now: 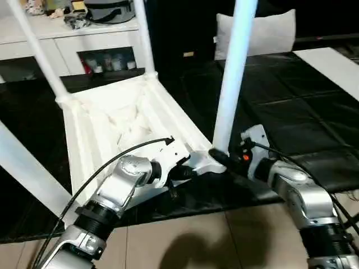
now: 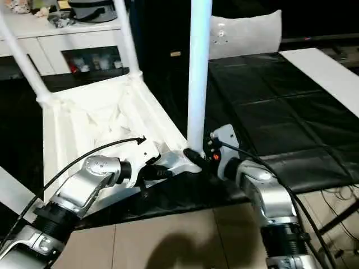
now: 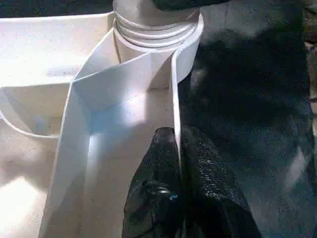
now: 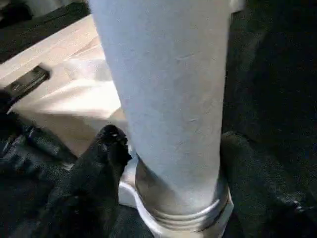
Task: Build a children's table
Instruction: Rotate leg to tighten
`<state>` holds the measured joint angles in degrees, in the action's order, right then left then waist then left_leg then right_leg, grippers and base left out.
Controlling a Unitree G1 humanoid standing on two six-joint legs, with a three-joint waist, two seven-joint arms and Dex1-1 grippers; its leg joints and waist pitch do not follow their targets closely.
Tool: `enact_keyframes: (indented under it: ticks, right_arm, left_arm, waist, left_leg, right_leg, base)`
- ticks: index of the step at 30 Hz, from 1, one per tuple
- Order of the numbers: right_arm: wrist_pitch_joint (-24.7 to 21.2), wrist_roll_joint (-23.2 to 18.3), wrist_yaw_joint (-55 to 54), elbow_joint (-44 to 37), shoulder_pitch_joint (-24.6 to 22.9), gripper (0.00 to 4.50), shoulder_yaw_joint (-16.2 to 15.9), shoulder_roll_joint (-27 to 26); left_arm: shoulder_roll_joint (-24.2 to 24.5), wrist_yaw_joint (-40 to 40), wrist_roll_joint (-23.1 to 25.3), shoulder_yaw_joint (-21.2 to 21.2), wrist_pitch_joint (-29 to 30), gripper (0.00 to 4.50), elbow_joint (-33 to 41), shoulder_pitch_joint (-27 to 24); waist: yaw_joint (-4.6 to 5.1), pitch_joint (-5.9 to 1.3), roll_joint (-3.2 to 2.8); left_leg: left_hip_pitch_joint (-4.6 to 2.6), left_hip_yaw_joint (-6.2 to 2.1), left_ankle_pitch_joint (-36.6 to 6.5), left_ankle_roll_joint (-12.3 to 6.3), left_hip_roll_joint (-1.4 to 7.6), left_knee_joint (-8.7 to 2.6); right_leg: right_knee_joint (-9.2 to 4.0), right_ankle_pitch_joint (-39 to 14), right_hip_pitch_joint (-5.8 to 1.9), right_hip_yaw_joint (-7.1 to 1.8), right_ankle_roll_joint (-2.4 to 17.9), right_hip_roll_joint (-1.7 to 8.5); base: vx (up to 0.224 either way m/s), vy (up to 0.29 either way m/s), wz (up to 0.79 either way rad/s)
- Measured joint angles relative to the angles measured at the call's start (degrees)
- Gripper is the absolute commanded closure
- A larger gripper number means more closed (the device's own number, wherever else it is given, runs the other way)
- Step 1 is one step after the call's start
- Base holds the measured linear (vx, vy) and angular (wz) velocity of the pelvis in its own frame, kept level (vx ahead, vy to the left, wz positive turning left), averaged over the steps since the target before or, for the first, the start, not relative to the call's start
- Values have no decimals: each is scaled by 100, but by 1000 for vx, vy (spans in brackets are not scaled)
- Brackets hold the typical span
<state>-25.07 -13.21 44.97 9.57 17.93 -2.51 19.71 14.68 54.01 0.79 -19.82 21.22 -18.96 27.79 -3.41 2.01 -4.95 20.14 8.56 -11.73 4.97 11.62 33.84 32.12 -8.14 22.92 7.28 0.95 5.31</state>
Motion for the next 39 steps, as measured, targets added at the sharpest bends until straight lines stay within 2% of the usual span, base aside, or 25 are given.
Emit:
enact_keyframes:
  ticks: [5,11,12,16,17,18,26,36,39]
  right_arm:
    - [104,6,589,45,-5,75,-175,454]
    - [382,-1,1344,58,-7,75,-392,836]
    - [326,-119,1589,15,-14,102,-393,902]
    - [255,-422,2076,-81,-29,115,-431,962]
    - [258,-427,2104,-78,-29,145,-465,960]
    - [258,-438,2128,-67,-29,145,-475,951]
    - [260,-504,2286,20,-4,220,-492,901]
    - [254,-438,1922,-1,-5,244,-452,763]
    - [154,-258,1280,14,23,246,-330,494]
  left_arm:
    - [242,456,-82,-91,-189,450,70,-20]
    - [584,982,-121,-191,-377,450,136,-20]
    - [670,1125,-127,-221,-377,450,179,-20]
    - [872,1490,-211,-299,-358,450,238,-23]
    - [888,1555,-223,-317,-359,450,243,-22]
    - [889,1582,-225,-328,-365,450,244,-22]
    - [890,1583,-217,-361,-423,450,235,-16]
    - [708,1279,-213,-293,-344,450,141,-13]
    - [422,820,-139,-166,-169,450,-71,90]
  waist:
    - [-182,0,-2]
    - [-287,6,9]
    - [-308,7,12]
    - [-356,8,16]
    - [-371,8,17]
    - [-382,9,18]
    - [-445,10,26]
    - [-447,9,29]
    - [-388,8,34]
  left_leg:
    - [10,20,2,-1,5,-28]
    - [12,34,-1,-5,2,-21]
    - [11,36,-1,-5,2,-20]
    - [6,39,-1,-5,2,-16]
    - [5,40,-1,-5,2,-13]
    - [5,41,-1,-5,2,-11]
    - [-5,44,-1,-4,3,-5]
    - [-18,49,1,0,2,11]
    - [-21,51,2,1,4,28]
  right_leg:
    - [7,-1,21,-1,0,-7]
    - [7,-1,25,-17,1,-2]
    - [9,-1,25,-18,0,-2]
    - [17,-2,24,-21,0,-2]
    - [21,-2,24,-23,1,-2]
    - [22,-1,24,-25,1,-1]
    - [45,-5,25,-31,-2,-1]
    - [68,-6,24,-40,-2,0]
    - [78,-6,22,-38,-2,0]
  base:
    - [0,0,0]
    - [0,0,0]
    - [0,0,0]
    - [0,0,0]
    - [0,0,0]
    - [0,0,0]
    - [0,0,0]
    - [0,0,0]
    - [0,0,0]
